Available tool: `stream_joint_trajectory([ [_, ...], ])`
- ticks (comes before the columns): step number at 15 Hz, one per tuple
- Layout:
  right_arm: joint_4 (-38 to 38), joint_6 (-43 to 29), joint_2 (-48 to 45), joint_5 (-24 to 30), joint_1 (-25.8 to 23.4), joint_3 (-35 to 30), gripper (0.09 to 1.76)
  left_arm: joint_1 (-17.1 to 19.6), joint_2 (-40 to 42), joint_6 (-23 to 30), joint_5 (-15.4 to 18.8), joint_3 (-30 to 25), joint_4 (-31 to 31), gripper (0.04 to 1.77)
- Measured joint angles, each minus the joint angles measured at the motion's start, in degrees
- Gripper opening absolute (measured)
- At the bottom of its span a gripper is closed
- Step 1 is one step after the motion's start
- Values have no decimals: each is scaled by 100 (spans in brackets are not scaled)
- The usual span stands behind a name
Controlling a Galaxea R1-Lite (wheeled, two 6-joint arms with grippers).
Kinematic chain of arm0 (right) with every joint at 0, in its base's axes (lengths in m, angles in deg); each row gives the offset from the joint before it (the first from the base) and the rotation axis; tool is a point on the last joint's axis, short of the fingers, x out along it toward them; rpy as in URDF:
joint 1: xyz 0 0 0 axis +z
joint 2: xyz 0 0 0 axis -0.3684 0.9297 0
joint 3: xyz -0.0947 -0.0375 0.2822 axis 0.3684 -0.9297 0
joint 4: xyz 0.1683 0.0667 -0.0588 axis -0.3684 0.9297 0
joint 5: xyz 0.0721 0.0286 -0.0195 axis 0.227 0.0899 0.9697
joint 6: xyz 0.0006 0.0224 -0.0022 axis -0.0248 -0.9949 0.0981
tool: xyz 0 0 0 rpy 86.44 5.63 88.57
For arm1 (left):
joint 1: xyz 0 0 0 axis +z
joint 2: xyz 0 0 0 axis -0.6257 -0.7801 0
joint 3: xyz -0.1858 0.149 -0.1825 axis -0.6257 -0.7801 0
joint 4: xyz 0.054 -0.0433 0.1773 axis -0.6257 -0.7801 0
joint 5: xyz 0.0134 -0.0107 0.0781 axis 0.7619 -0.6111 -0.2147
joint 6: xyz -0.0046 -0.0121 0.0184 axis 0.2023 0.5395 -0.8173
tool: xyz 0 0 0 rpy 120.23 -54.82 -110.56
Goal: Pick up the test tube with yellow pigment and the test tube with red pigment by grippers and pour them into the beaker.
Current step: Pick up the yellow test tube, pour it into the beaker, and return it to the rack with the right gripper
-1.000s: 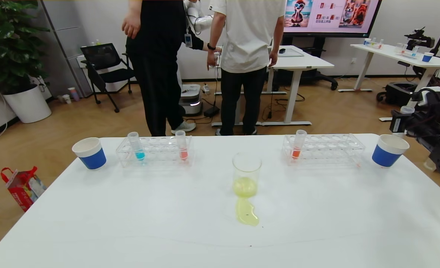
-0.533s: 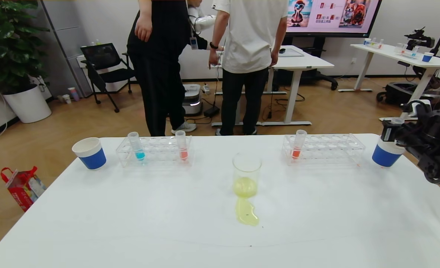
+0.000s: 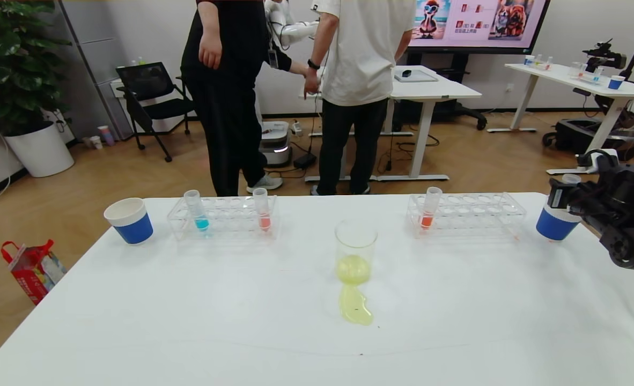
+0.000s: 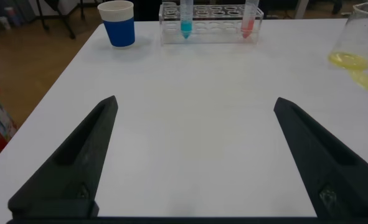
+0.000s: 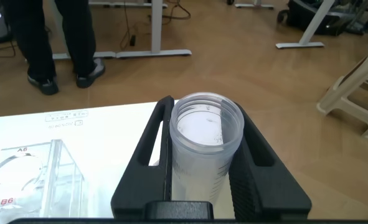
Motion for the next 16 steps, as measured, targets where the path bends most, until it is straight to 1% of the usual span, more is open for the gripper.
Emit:
stream_joint_trajectory([
  [2, -30, -11, 9, 2, 9, 20, 52, 0, 0, -2, -2, 0, -2, 175],
  [5, -417, -73, 50, 17, 2, -20, 52, 0, 0, -2, 0, 0, 0, 175],
  [6, -430, -94, 63, 20, 6, -46, 52, 0, 0, -5, -2, 0, 0, 175],
  [7, -435, -101, 69, 20, 13, -71, 56, 0, 0, 2, -5, 0, -2, 175],
  [8, -441, -101, 74, 22, 15, -82, 76, 0, 0, 0, -2, 0, 0, 175],
  [10, -449, -118, 77, 39, 6, -93, 145, 0, 0, -2, -5, 0, 0, 175],
  [11, -449, -121, 77, 56, 0, -96, 168, 2, 0, 0, -2, 0, 0, 175],
  [12, -450, -121, 74, 59, 0, -101, 174, 0, 0, 0, -2, 0, 0, 175],
  [16, -455, -129, -24, 66, 94, -118, 174, 0, 0, 0, -2, 0, 0, 175],
])
